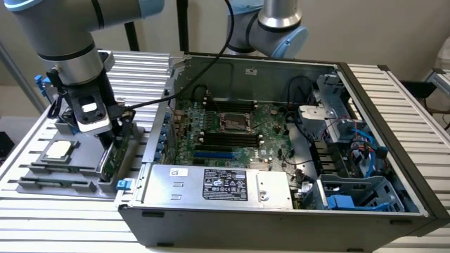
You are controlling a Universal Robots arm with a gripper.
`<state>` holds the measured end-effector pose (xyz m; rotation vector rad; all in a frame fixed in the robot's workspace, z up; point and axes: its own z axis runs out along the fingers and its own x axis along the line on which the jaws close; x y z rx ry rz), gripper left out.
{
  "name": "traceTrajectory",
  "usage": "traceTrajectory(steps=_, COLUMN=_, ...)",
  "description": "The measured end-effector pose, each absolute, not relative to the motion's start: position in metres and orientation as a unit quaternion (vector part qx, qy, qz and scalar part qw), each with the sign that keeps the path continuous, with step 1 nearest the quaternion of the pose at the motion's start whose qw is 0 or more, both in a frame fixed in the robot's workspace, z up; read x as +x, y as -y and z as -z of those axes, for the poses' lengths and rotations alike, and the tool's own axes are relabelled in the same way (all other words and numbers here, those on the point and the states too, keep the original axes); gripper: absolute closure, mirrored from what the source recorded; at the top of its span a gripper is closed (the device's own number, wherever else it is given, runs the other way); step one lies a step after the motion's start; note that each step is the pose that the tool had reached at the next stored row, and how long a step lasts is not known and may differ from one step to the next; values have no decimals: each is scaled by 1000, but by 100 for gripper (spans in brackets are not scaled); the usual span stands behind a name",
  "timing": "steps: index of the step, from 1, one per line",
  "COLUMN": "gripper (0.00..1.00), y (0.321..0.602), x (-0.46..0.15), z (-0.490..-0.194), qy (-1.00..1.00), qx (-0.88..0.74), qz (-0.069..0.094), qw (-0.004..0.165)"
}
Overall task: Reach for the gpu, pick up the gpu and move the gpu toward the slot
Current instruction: 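Pick up the gpu and move the gpu toward the slot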
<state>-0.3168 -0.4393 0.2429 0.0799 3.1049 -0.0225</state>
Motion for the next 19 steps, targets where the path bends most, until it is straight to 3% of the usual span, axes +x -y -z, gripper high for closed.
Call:
traceTrajectory(steps=12, gripper=67, y=438, x=-317, z=-242, qy=-1000, qx=21, qz=7, qw=18)
traceTrajectory(steps=14, gripper=74, y=438, x=-317, z=-242, qy=-1000, qx=21, qz=7, qw=18)
traceTrajectory(steps=19, gripper=74, y=438, x=-317, z=-242, qy=-1000, qx=21, qz=7, qw=18)
